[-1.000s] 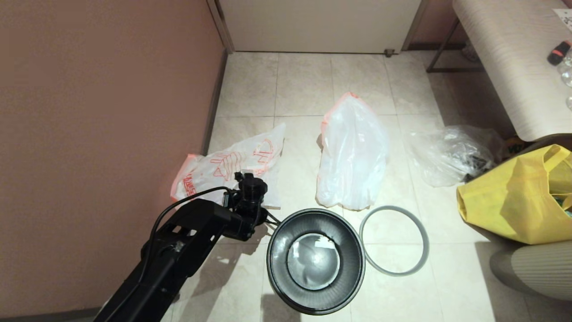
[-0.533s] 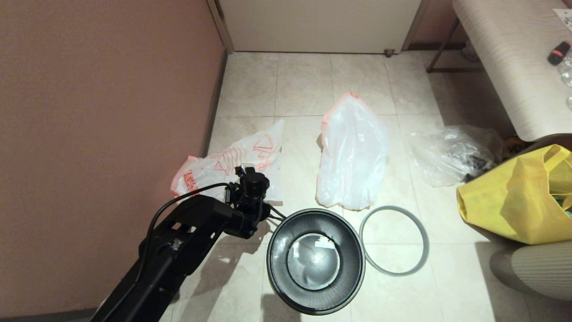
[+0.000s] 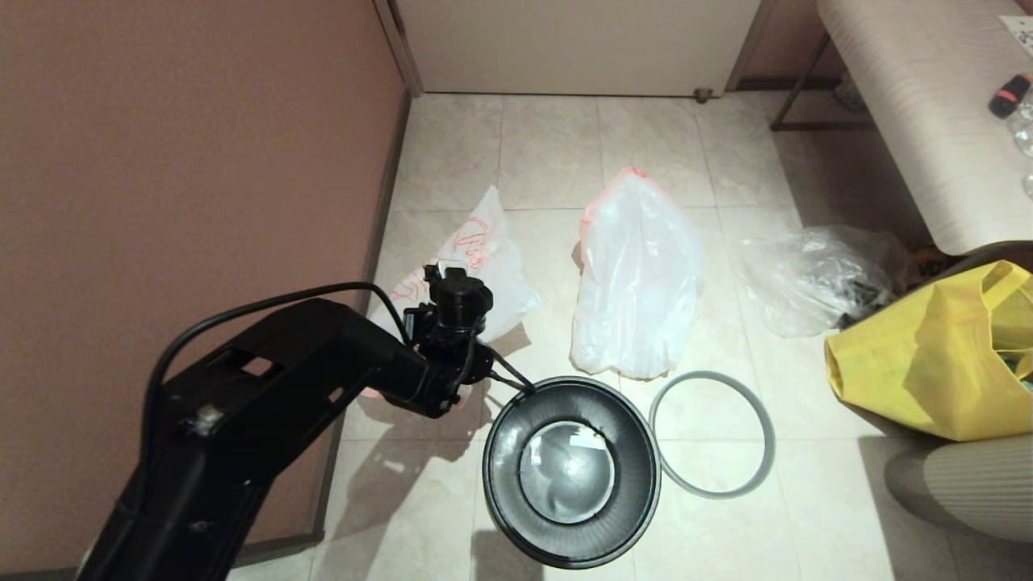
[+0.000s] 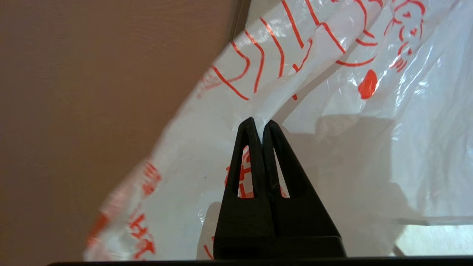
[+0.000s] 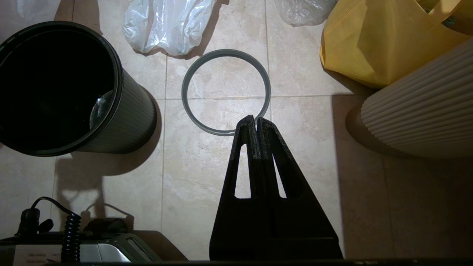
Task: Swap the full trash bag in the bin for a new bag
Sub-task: Pick up a new trash bag
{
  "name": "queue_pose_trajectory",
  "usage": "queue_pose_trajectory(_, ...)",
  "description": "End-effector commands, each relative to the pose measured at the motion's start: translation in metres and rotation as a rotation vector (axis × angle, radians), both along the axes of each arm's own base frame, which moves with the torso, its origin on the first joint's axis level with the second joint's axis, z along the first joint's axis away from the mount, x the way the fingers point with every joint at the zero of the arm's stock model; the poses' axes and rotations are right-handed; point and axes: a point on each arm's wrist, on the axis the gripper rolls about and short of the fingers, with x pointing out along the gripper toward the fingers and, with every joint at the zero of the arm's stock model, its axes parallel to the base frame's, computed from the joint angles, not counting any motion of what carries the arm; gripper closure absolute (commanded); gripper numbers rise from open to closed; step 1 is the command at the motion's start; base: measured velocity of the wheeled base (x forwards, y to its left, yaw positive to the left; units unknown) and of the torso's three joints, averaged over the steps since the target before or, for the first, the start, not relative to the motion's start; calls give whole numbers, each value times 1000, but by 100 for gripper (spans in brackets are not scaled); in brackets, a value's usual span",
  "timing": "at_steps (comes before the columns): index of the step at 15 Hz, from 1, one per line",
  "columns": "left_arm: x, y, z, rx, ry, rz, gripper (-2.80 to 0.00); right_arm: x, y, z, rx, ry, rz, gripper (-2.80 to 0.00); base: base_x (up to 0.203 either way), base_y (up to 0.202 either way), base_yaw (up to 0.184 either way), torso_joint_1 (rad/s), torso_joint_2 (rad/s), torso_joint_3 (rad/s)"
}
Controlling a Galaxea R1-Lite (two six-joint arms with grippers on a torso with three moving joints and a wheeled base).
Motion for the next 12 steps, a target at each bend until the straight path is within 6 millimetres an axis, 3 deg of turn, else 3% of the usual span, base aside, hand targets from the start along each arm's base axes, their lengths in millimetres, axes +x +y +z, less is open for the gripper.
queue_pose_trajectory(1,-33,9,49,-27,-44,-20,0,0,0,0,0,1,0,0,0,0,0,0,0,0)
queue_pose_trajectory(5,-108,31,96,-52,-47,-130,0,0,0,0,0,1,0,0,0,0,0,0,0,0)
queue_pose_trajectory(7,-145,39,110,-56,-39,-198,0,0,0,0,0,1,0,0,0,0,0,0,0,0)
queue_pose_trajectory(9,-170,41,92,-49,52,-262,0,0,0,0,0,1,0,0,0,0,0,0,0,0)
queue_pose_trajectory(12,-161,24,56,-94,135,-299,0,0,0,0,0,1,0,0,0,0,0,0,0,0)
